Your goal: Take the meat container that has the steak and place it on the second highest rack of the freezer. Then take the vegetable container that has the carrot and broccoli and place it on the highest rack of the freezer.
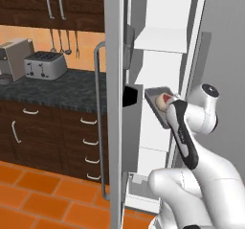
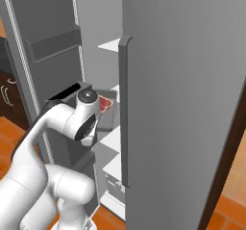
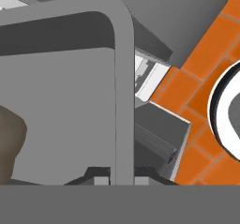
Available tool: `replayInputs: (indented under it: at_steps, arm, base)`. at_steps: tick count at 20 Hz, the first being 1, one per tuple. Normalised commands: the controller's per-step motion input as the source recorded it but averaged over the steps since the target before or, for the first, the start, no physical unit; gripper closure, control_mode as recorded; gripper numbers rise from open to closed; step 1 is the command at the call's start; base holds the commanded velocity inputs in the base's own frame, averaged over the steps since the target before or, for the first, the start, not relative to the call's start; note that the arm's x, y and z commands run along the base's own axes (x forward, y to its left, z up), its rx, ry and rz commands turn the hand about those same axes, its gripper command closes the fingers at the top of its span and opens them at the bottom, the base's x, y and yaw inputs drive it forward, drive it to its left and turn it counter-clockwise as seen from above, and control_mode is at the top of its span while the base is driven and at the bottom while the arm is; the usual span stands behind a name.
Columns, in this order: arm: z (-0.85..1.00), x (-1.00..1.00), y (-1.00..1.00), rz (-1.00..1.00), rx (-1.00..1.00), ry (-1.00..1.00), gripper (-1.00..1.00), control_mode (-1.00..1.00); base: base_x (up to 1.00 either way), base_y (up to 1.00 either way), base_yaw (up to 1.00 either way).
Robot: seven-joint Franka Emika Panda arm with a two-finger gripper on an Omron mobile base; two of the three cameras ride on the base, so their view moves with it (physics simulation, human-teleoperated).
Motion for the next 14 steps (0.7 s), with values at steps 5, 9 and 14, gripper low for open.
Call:
replayInputs:
  at_steps: [5, 9, 14]
  arm:
    - [0.0, 0.57, -0.02, 0.0, 0.0, 0.0, 1.0, -1.0]
    - [0.0, 0.55, 0.0, 0.0, 0.0, 0.0, 1.0, -1.0]
    - [0.0, 0.48, 0.0, 0.0, 0.0, 0.0, 1.0, -1.0]
  base:
    - [0.0, 0.0, 0.0]
    - [0.0, 0.0, 0.0]
    - [0.0, 0.0, 0.0]
